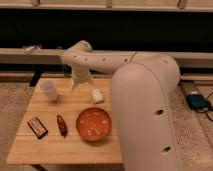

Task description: Place the ceramic cup in the ceramic bowl

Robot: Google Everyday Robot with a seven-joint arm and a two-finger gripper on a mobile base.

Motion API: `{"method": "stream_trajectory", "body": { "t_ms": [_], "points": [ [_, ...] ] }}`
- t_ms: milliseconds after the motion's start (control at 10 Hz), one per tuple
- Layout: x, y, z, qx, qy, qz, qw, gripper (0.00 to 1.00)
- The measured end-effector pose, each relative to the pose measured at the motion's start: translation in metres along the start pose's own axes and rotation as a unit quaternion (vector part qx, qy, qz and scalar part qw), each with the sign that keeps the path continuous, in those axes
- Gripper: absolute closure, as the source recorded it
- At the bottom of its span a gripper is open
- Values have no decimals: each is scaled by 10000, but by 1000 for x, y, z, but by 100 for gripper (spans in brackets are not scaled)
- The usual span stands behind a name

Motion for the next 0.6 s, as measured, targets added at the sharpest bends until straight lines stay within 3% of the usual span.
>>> {"method": "stream_trajectory", "body": {
  "t_ms": [600],
  "points": [
    [71,-66,1,-96,174,-617,9979,20]
  ]
}}
